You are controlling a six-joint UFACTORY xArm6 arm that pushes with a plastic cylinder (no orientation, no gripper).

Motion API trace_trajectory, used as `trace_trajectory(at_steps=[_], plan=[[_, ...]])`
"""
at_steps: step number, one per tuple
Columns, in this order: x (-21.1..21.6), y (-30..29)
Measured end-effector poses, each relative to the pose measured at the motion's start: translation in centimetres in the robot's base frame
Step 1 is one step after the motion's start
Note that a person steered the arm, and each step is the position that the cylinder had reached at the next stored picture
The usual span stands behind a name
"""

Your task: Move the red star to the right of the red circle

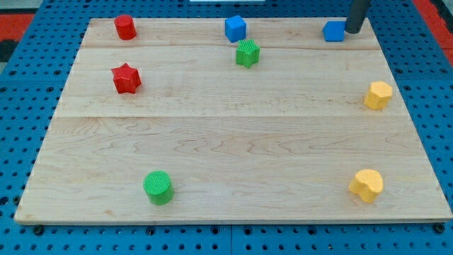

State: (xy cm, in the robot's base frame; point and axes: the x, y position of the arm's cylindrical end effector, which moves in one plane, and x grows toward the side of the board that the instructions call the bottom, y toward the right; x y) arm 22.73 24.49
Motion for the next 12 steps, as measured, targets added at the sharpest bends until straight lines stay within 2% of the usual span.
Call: trace_trajectory(at_steps=[5, 12], plan=[[0.2, 0.5], [2.6, 0.3]])
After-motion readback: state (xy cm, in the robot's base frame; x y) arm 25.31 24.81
